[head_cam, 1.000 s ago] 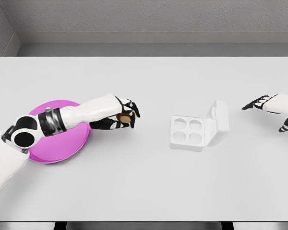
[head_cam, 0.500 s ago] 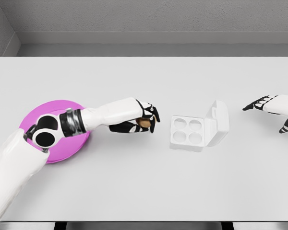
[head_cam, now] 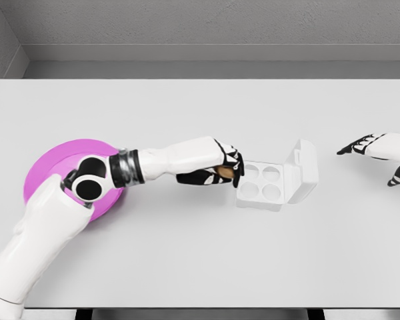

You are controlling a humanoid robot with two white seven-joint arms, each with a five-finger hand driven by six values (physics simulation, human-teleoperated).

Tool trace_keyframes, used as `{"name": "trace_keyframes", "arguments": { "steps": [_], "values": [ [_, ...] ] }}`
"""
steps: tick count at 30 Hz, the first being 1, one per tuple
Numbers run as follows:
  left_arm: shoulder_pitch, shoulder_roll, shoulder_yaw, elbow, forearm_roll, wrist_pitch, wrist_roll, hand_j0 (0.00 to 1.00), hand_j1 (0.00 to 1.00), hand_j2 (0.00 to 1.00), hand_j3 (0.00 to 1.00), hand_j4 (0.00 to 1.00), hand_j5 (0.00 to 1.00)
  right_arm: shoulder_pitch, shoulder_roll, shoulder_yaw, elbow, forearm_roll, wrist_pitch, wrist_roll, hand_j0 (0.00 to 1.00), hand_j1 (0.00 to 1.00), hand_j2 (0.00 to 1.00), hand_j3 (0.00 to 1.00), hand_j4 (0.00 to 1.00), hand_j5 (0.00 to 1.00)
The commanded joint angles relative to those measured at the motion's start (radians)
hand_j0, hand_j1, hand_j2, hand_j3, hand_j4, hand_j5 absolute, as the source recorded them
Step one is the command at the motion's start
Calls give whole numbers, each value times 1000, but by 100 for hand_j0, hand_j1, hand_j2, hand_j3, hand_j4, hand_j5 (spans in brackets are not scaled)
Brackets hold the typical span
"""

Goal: Pack egg into the box and close the box lid

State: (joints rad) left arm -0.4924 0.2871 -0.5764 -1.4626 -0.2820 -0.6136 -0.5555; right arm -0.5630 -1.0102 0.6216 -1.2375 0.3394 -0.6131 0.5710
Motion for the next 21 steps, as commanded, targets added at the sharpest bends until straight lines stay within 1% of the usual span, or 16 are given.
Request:
{"name": "trace_keyframes", "arguments": {
  "steps": [1, 2, 11, 17, 19, 21],
  "values": [
    [0, -28, -5, 5, 7, 3, -20, 34, 34, 34, 34, 34, 34, 0, -2, 0, 0, -5, 2, 0, 100, 100, 100, 100, 100, 100],
    [0, -37, -5, 5, 7, 3, -35, 34, 34, 34, 34, 34, 34, 0, -5, 0, 0, -5, 2, 0, 100, 100, 100, 100, 100, 100],
    [-8, -52, -3, 7, 1, 3, -41, 34, 34, 34, 34, 34, 34, -2, -10, -2, 0, -5, 2, 0, 100, 100, 100, 100, 100, 100],
    [-20, -59, -2, 22, 1, 3, -43, 34, 34, 34, 34, 34, 34, -5, -13, -3, 0, -5, 2, 0, 100, 100, 100, 100, 100, 100],
    [-34, -59, -3, 25, 3, 3, -43, 34, 34, 34, 34, 34, 34, -3, -14, -3, 1, -5, 2, 0, 100, 100, 100, 100, 100, 100],
    [-37, -74, -3, 42, 3, 3, -44, 34, 34, 34, 34, 34, 34, 0, -13, -3, 1, -5, 2, 0, 100, 100, 100, 100, 100, 100]
  ]
}}
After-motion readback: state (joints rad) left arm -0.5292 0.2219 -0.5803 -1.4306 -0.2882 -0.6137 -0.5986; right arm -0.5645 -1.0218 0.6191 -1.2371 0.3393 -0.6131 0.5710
